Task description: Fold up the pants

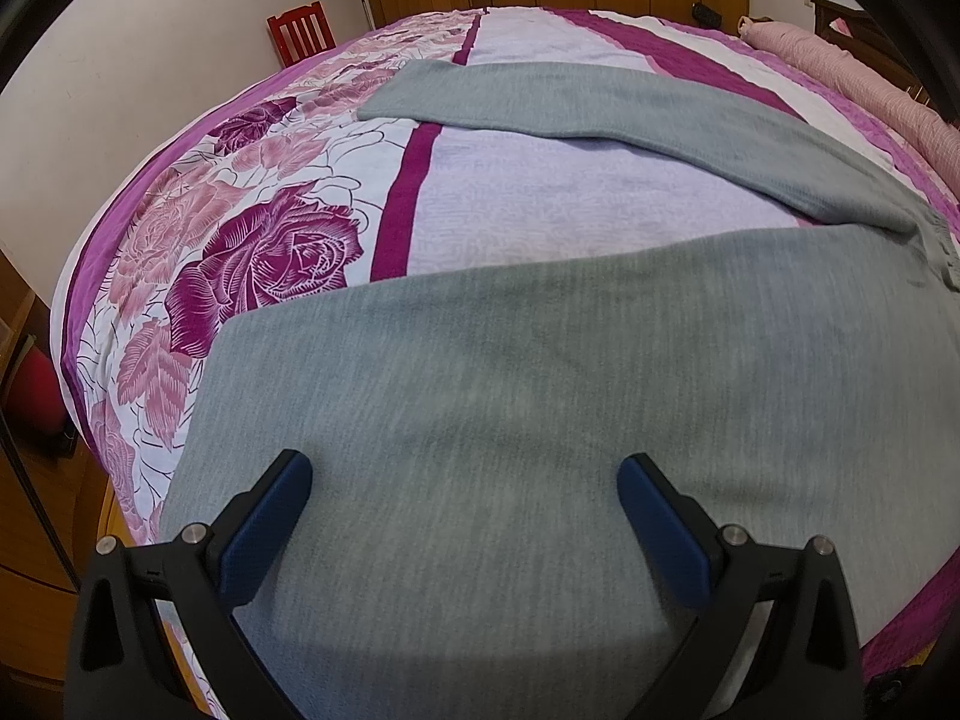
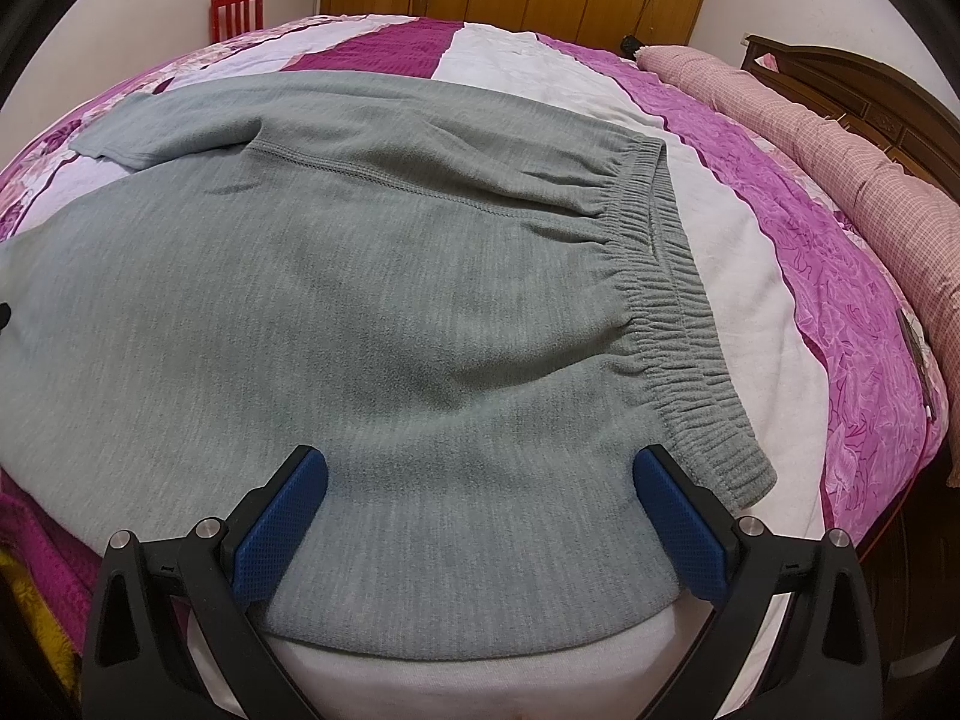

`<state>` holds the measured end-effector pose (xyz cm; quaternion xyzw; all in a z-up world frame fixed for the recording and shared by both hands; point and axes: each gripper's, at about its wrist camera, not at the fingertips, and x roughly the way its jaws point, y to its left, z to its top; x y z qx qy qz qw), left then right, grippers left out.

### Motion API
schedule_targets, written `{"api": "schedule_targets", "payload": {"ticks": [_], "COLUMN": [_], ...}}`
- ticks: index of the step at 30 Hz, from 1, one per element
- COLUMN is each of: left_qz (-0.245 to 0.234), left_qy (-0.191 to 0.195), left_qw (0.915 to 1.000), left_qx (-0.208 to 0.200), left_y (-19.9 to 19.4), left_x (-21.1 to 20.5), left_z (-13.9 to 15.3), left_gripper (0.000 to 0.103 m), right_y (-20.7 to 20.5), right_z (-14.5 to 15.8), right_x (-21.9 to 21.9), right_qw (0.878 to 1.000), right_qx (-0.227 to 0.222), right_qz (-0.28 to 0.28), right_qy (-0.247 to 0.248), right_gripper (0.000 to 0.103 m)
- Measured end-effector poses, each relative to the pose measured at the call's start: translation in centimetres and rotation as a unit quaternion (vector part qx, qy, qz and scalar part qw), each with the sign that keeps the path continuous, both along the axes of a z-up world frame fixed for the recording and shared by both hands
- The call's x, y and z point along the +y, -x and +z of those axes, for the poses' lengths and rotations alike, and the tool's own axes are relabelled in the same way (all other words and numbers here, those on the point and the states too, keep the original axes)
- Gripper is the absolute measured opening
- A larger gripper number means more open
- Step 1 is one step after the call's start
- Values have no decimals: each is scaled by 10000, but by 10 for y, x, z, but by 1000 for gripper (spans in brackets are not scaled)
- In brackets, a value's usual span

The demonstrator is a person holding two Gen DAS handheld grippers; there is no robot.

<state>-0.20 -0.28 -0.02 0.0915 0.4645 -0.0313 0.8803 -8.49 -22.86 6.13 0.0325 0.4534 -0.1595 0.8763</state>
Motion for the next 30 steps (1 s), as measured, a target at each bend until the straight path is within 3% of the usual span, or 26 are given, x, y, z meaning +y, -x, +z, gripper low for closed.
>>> {"api": "schedule_targets", "payload": {"ticks": [18,23,30], "left_qz": [-194,-344,-356], "left_qy": [96,-82,-1], "left_qw": [9997,9992,9989], "left_qx": [73,-205,-312], "left_y": [-1,-1,-23], "left_x": [9,14,17], "left_z": [11,32,57], "left_gripper": [103,103,103], "right_y": [-1,-3,-27], "right_z": [10,30,57], "right_x": [-12,-21,-38], "right_qw": [9994,9967,9966], "right_qx": [53,-154,-355], "right_qz": [65,79,70], "right_qy": [-344,-798,-741], "right_gripper": [103,103,103]}}
